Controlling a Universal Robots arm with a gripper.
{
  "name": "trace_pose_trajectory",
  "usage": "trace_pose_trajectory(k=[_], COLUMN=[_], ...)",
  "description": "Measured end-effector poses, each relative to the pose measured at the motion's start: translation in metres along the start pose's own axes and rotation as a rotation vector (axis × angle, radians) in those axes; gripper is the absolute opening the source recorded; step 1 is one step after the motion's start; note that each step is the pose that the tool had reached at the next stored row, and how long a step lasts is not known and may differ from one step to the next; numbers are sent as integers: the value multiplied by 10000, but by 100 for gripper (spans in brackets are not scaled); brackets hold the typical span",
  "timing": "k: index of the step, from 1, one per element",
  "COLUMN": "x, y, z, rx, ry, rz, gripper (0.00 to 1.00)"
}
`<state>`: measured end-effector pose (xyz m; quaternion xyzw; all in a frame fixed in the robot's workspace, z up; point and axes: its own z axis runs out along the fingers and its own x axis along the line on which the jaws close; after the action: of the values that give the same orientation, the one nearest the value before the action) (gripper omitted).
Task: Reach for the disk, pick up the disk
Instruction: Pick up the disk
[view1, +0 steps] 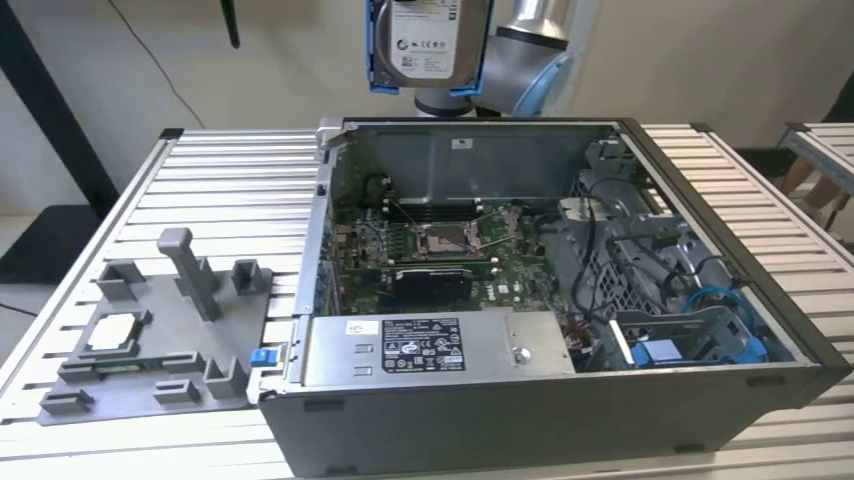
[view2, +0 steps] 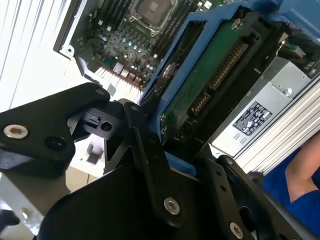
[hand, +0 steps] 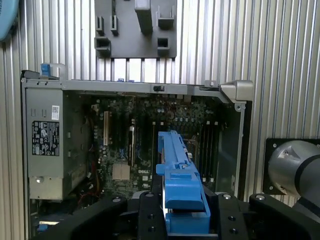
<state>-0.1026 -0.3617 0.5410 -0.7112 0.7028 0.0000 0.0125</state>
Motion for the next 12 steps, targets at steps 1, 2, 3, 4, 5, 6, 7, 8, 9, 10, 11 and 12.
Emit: trace_pose_trajectory(k=[1,2,3,4,5,6,7,8,9,10,11,12], x=[0,0,0,1,1,1,1,2,2,2,3,3], y=[-17,-35,-53,-72,-93,-116,-139,-167,-196,-228,-261,-290], z=[0,0,0,0,2,1,2,2,3,3,4,5], rx=[-1,-1,-2,-2,0,-3,-4,-5,-8,-11,-14,-17], ry=[2,3,3,3,1,3,3,2,3,4,2,2], rz=[0,0,0,-1,-1,-1,0,0,0,-1,-1,1], gripper=[0,0,0,0,0,0,0,0,0,0,0,0])
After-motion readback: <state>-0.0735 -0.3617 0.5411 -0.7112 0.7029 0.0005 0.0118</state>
